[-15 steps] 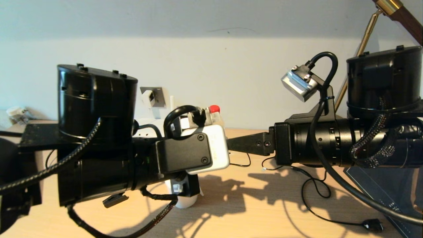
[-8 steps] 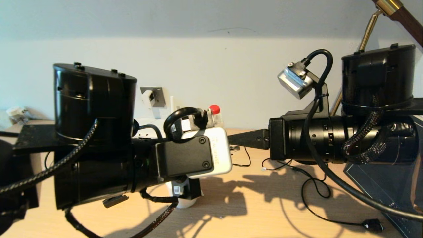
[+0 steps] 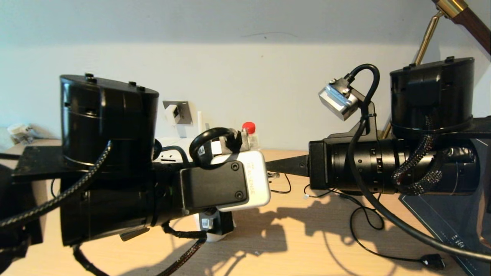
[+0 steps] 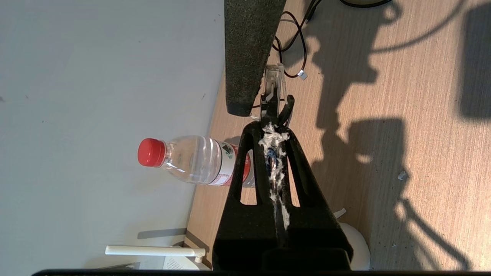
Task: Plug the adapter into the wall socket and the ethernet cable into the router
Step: Hand it to the other hand
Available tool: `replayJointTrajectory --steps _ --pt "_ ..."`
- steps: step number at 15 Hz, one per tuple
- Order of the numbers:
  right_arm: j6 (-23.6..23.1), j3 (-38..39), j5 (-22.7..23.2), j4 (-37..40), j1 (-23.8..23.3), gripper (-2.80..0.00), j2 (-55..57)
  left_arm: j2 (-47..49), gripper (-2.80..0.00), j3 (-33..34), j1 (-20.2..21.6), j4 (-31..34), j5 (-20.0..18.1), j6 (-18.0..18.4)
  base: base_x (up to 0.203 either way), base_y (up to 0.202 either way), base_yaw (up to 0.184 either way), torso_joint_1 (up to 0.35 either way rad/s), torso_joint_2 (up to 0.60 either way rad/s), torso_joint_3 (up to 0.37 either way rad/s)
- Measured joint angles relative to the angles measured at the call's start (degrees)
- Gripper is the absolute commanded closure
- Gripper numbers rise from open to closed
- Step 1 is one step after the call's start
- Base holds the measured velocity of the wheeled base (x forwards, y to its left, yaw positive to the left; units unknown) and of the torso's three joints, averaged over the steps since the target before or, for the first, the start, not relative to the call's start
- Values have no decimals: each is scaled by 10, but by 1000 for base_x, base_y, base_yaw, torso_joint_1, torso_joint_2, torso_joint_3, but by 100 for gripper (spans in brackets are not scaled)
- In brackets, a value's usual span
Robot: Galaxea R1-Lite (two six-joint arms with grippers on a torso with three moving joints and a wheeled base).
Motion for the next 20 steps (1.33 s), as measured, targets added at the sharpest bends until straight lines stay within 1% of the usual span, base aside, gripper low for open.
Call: replayJointTrajectory --steps 1,2,6,9,12,15,16,20 --pt "2 0 0 0 0 0 0 -2 0 4 0 -1 0 0 0 0 0 0 0 0" --pt "3 0 0 1 0 -280 0 -4 0 8 0 -1 0 0 0 0 0 0 0 0" --pt "17 1 0 1 0 -280 0 -12 0 18 1 -2 0 0 0 0 0 0 0 0" --pt "27 6 1 1 0 -280 -4 -13 0 7 1 -12 -1 -2 0 0 0 0 0 0" --pt "28 17 27 1 1 -280 -14 -11 0 0 1 -12 -1 -2 0 0 0 0 0 0" --pt "29 21 30 0 1 -280 -18 -9 0 -1 1 -12 -1 -2 0 0 0 0 0 0" --pt "29 21 31 0 1 0 -18 -9 0 -1 1 -12 -1 -2 0 0 0 0 0 0" --pt "28 22 30 0 1 0 -19 -8 0 -2 1 -12 -1 -2 0 0 0 0 0 0"
